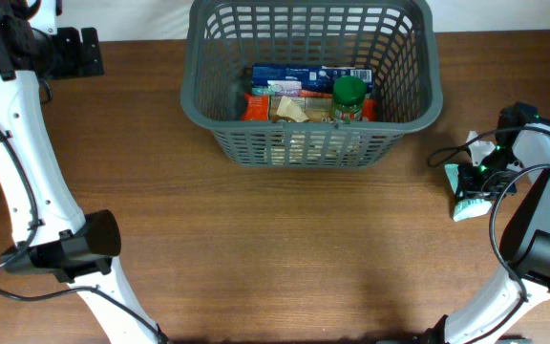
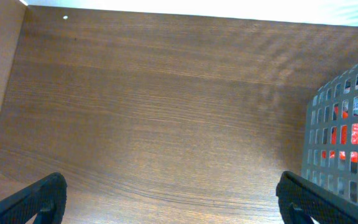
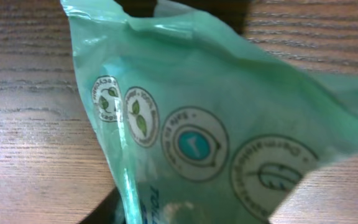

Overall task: Pack container
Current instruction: 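Lower the right gripper and grasp the light-green wipes pack, then lift the wipes pack and carry it over the basket with the right gripper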

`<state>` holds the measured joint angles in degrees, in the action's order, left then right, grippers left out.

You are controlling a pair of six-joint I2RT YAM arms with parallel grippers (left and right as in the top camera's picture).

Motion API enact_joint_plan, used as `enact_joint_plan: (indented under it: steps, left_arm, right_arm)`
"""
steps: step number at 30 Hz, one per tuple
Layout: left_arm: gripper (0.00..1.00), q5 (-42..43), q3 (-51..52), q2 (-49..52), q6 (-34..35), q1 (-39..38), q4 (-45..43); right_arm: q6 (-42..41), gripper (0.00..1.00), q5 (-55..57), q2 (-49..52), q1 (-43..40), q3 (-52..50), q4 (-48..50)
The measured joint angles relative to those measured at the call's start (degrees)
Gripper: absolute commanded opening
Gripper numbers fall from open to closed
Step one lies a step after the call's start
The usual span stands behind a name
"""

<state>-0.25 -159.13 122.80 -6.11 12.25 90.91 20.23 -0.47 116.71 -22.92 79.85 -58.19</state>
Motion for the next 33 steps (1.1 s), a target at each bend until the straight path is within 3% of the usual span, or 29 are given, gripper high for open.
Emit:
enact_joint_plan:
  steps: [5,15,18,25,33]
  left_arm:
    - [0.99,0.0,0.0,0.0,0.0,0.0,0.0]
    - [0.99,0.0,0.0,0.0,0.0,0.0,0.02]
    - [0.99,0.0,0.0,0.0,0.0,0.0,0.0]
    - [0.99,0.0,0.0,0.0,0.0,0.0,0.02]
    - [0.99,0.0,0.0,0.0,0.0,0.0,0.0]
  right_arm:
    - [-2.97,0.2,0.0,0.0,0.0,0.0,-0.09]
    - [-6.78,0.2,-6.69,0.02,0.0,6.34,-7.96]
    - [-7.23,0.2,-8.61,0.0,-0.02,15.02,-12.76]
    - [-8.35,0.2,-13.0,-0.09,0.0,48.17,-27.96]
    - [-8.48,0.2,-20.59,-2.36,2.38,74.99,-33.11]
